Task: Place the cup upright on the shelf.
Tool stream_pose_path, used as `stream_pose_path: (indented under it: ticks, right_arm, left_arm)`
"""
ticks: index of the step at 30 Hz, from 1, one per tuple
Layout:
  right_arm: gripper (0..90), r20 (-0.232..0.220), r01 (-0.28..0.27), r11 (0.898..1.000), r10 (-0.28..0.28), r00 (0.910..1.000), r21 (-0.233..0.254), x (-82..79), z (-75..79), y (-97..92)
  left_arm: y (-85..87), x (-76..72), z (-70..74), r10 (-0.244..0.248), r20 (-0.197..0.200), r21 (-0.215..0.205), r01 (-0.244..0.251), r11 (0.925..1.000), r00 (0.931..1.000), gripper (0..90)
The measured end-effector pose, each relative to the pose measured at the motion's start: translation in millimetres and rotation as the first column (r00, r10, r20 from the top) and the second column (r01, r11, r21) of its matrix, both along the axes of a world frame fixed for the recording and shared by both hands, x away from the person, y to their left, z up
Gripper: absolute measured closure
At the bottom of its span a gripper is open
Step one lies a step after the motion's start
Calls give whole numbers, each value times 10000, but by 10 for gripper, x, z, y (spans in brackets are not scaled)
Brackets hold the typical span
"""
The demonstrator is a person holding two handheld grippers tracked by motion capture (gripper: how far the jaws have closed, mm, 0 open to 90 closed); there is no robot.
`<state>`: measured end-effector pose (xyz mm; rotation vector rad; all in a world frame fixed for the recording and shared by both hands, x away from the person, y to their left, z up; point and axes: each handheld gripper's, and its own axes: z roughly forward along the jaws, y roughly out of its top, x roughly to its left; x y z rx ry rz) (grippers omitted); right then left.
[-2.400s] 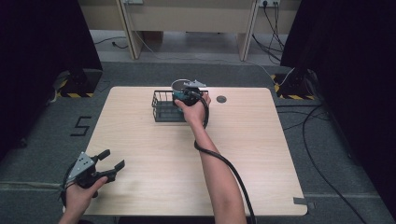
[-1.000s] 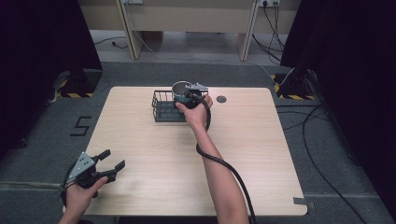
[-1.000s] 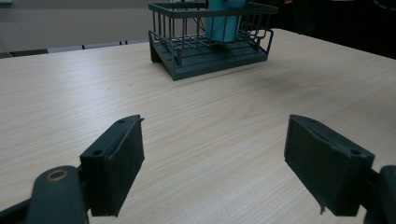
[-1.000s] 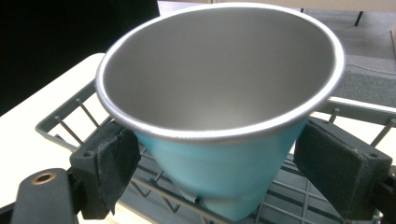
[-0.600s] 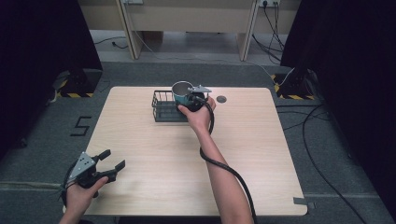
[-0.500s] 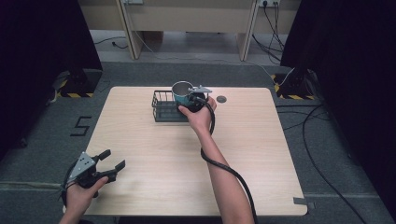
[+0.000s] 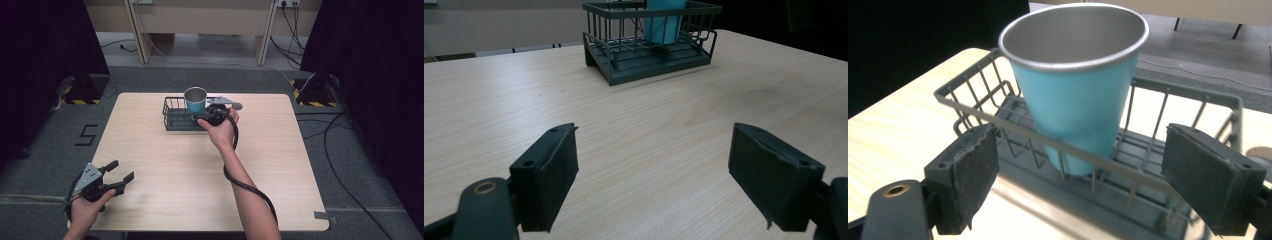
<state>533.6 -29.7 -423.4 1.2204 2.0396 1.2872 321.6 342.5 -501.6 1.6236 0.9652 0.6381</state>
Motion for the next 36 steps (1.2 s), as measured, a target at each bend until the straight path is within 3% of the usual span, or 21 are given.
stream_pose_path:
  ticks: [8,19,29,36]
  right_arm:
    - [172,42,-300,9992,301,9995,-246,-237,-32,-264]
    - [186,130,-393,9987,398,9991,-330,-690,-169,-831]
    - [188,180,-383,9992,384,9991,-61,-1214,-422,-1248]
    - [195,175,-277,9994,274,9995,199,-1708,-722,-1501]
  left_arm:
    - [1,-1,-1,15,-10,17,-15,10000,10000,192]
    - [-5,1,-3,28,-44,119,-28,9999,10000,192]
    - [1,5,-10,104,-91,127,-103,9999,9999,191]
    - [2,8,-13,134,-105,104,-133,9999,9999,191]
